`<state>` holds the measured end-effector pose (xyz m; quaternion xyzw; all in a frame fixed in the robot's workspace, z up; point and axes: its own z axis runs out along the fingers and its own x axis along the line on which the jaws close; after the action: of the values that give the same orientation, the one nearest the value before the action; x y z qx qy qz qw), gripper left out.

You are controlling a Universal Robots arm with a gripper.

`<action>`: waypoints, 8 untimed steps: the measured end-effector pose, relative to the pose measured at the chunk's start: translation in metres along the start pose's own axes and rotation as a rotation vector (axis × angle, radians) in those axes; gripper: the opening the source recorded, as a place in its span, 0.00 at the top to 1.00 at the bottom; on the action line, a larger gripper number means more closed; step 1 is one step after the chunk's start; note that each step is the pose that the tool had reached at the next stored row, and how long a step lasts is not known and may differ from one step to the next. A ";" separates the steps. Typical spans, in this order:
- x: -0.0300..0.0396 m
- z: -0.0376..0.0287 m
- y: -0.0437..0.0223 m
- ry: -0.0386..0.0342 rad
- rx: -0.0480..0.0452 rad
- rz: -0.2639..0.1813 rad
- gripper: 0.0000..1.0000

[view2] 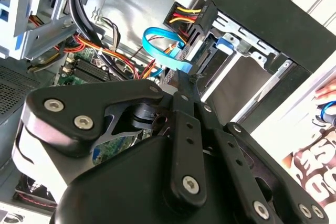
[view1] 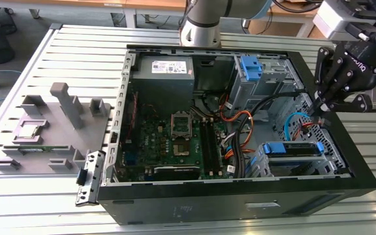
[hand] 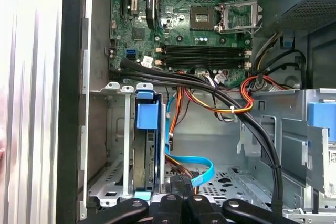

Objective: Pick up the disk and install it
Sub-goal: 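Insert the first disk wire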

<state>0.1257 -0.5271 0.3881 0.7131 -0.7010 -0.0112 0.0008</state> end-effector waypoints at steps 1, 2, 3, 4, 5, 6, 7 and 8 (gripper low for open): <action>0.0000 -0.0012 0.0000 -0.0008 0.0001 0.000 0.89; -0.0001 -0.0023 0.0000 -0.0021 0.0001 0.000 0.89; 0.0000 -0.0034 0.0000 -0.0033 0.0001 0.000 0.89; 0.0000 -0.0042 0.0000 -0.0046 0.0001 0.000 0.89; -0.0001 -0.0045 -0.0003 -0.0056 0.0001 0.000 0.89; -0.0001 -0.0045 -0.0014 -0.0062 0.0001 0.000 0.89; 0.0000 -0.0045 -0.0031 -0.0063 0.0000 0.000 0.89; 0.0000 -0.0045 -0.0049 -0.0062 0.0001 0.000 0.89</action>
<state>0.1307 -0.5271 0.3925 0.7131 -0.7009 -0.0134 -0.0014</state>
